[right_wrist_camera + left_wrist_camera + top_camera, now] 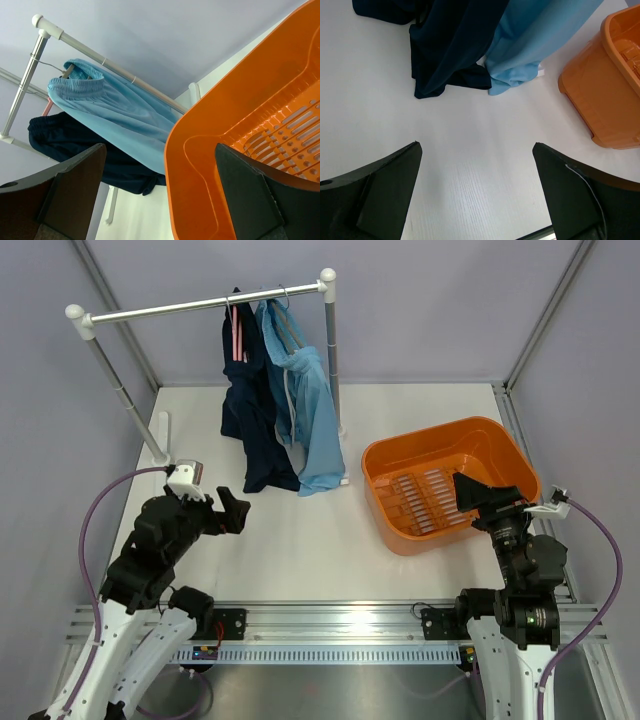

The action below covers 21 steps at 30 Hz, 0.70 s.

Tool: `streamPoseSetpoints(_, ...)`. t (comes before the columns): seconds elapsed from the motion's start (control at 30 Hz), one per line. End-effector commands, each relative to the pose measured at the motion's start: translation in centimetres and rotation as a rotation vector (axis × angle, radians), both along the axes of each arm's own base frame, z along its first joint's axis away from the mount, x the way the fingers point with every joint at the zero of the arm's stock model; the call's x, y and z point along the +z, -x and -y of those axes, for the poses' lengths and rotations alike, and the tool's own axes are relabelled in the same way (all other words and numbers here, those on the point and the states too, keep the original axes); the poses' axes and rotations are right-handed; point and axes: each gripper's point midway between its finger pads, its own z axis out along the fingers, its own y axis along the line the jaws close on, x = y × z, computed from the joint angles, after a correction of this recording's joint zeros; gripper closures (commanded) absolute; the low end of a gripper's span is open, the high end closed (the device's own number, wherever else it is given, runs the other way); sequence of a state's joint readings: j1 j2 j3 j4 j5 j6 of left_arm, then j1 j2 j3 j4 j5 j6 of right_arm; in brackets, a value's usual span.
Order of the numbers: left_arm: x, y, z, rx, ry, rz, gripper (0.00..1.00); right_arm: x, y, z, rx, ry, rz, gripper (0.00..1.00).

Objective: Remove the shorts from the hanger

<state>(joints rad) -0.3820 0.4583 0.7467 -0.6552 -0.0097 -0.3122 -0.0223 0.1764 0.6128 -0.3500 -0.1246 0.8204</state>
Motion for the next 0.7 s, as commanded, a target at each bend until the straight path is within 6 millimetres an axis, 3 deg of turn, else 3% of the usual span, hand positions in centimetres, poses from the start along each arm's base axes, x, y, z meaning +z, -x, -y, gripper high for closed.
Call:
streamPoseSetpoints(0.0, 1.8, -0.4, 0.6, -0.027, 0.022, 0.059, 0.01, 0.9, 0.3, 0.0, 0.002, -0.011, 0.018, 0.01)
streamPoseSetpoints(0.23, 1.8, -0.4, 0.6, -0.032, 0.021, 0.056, 0.01, 1.2, 0.3, 0.0, -0.002, -0.007, 0.020, 0.01)
streamPoseSetpoints(0.37, 3.6, -0.9, 1.2, -0.053, 0.036, 0.095, 0.01, 1.8, 0.3, 0.0, 0.002, 0.002, 0.024, 0.01)
streamPoseSetpoints(0.4, 6.6, -1.1, 1.2, -0.046, 0.065, 0.149, 0.01, 2.0, 0.4, 0.0, 0.000, 0.008, 0.026, 0.00)
streamPoseSetpoints(0.47, 9.0, -2.5, 1.5, -0.023, 0.074, 0.150, 0.01, 2.0, 0.5, 0.0, 0.001, 0.013, 0.022, 0.00)
streamPoseSetpoints(0.5, 12.8, -2.7, 1.5, -0.012, 0.106, 0.206, 0.01, 1.9, 0.6, 0.0, 0.002, 0.018, 0.023, 0.01)
streamPoseSetpoints(0.6, 15.5, -6.0, 1.8, 0.047, 0.109, 0.194, 0.01, 1.5, 0.7, 0.1, -0.002, 0.026, 0.007, 0.01)
streamPoseSetpoints(0.63, 18.8, -6.3, 1.7, 0.062, 0.129, 0.243, 0.01, 1.3, 0.7, 0.0, 0.001, 0.028, 0.001, 0.01)
streamPoseSetpoints(0.67, 18.8, -8.1, 2.1, 0.076, 0.110, 0.219, 0.01, 1.2, 0.7, -0.1, 0.007, 0.030, -0.002, 0.01)
